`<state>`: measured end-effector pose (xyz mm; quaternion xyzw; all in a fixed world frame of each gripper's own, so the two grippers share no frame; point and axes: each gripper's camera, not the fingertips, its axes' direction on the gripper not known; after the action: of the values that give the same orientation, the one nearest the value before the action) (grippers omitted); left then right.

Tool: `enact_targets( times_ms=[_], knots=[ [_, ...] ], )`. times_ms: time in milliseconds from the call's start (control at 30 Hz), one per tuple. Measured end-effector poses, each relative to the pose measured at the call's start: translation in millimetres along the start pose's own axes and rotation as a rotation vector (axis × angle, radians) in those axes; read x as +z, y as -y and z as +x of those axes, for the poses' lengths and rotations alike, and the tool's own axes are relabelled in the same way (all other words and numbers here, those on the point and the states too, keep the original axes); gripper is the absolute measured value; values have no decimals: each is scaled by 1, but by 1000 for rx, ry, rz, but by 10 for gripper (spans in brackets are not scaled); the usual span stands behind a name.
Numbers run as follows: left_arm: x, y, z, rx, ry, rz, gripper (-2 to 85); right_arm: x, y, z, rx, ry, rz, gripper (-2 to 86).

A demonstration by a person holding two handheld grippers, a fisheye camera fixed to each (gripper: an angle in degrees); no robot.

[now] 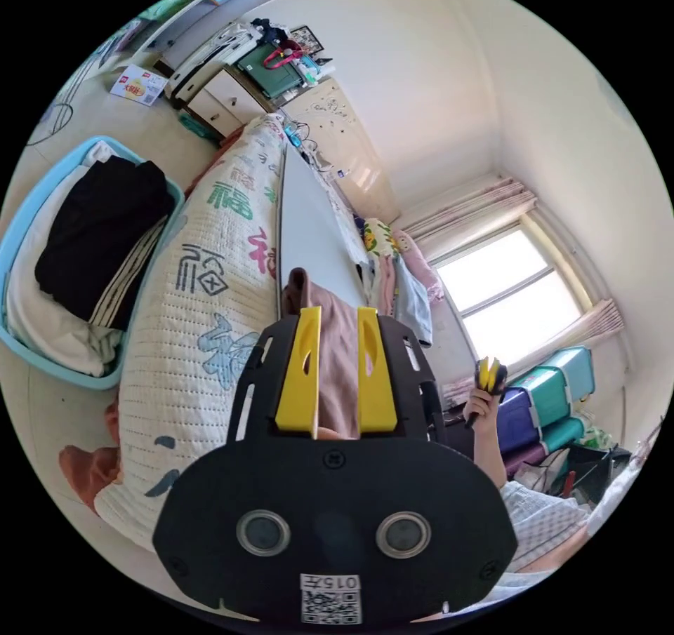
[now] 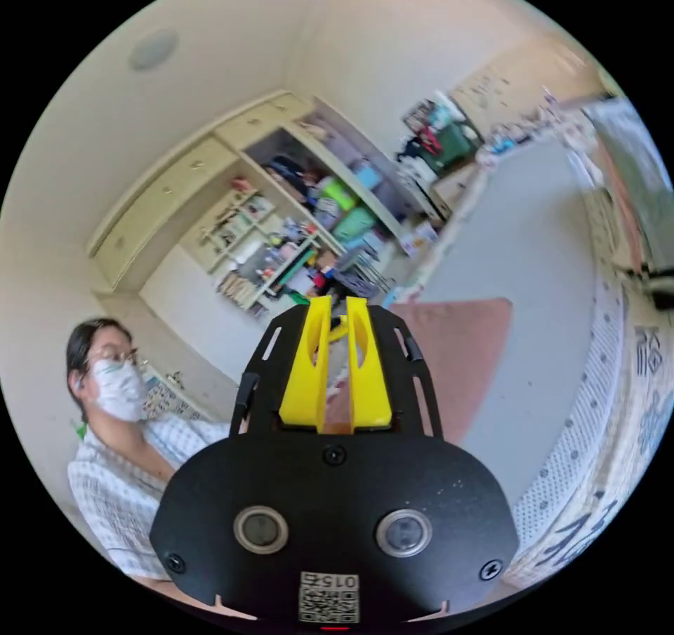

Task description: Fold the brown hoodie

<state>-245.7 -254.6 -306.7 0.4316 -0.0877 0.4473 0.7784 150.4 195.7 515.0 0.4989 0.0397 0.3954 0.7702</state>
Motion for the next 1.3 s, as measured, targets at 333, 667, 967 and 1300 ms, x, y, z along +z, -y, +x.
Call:
enact_targets(
  times_ms=[333, 667, 967, 1300],
  knots=[
    [38, 35, -45, -108, -79, -108, 146, 137, 73, 59, 176, -250, -226, 138],
    [57, 49, -75, -142, -90, -122, 107, 223, 122, 23, 109, -257, -309, 138],
    [52, 53, -71, -83, -89, -93, 67, 239, 113, 22, 101, -316, -313, 169],
    [49, 33, -79, -31, -147, -67, 62, 248, 75, 1, 74, -303, -247, 93]
  ],
)
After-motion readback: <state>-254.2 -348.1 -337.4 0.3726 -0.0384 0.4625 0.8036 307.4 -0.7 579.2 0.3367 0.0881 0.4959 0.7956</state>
